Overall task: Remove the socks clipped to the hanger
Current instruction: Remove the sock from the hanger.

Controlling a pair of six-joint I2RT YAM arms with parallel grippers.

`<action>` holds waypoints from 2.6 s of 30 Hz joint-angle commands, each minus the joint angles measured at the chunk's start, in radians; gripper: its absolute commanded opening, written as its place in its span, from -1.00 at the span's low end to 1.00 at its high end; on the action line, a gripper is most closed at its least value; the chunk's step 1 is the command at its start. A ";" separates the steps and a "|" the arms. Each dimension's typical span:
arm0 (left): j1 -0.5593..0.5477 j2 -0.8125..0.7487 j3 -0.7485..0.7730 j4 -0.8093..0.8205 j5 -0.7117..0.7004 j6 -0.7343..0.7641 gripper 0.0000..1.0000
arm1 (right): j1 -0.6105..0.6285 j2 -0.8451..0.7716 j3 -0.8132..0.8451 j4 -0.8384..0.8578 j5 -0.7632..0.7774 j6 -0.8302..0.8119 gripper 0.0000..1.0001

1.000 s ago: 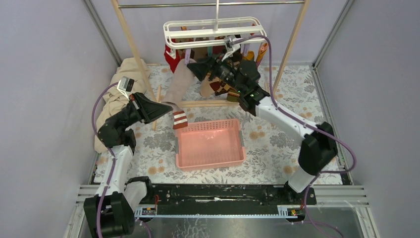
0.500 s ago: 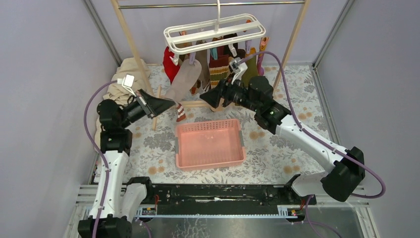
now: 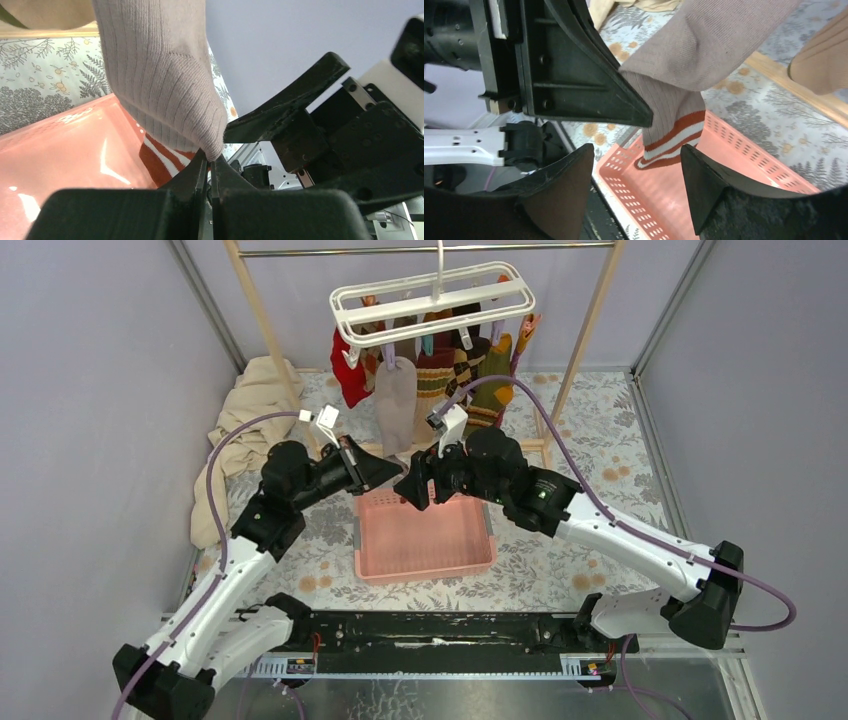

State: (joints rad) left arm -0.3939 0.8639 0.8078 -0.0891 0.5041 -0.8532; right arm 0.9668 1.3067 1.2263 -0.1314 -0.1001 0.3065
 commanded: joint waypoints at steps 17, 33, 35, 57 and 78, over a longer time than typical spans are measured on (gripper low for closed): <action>-0.314 0.112 0.158 0.014 -0.252 -0.018 -0.97 | 0.061 -0.093 -0.143 0.084 0.453 -0.233 0.18; -0.322 0.125 0.212 -0.035 -0.258 0.067 0.29 | 0.060 -0.220 -0.191 0.079 0.442 -0.262 -1.00; -0.322 0.128 0.242 -0.057 -0.262 0.091 0.52 | 0.059 -0.232 -0.176 0.046 0.440 -0.263 -1.00; -0.313 0.236 0.361 0.064 -0.602 0.401 0.97 | -0.268 -0.248 0.033 -0.237 -0.018 -0.166 -1.00; -0.032 0.404 0.450 0.334 -0.329 0.360 0.96 | -0.412 -0.247 0.023 -0.252 -0.157 -0.110 -1.00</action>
State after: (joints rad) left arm -0.4461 1.2304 1.2160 0.1108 0.0853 -0.4732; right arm 0.5625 1.0706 1.2415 -0.4259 -0.2127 0.1787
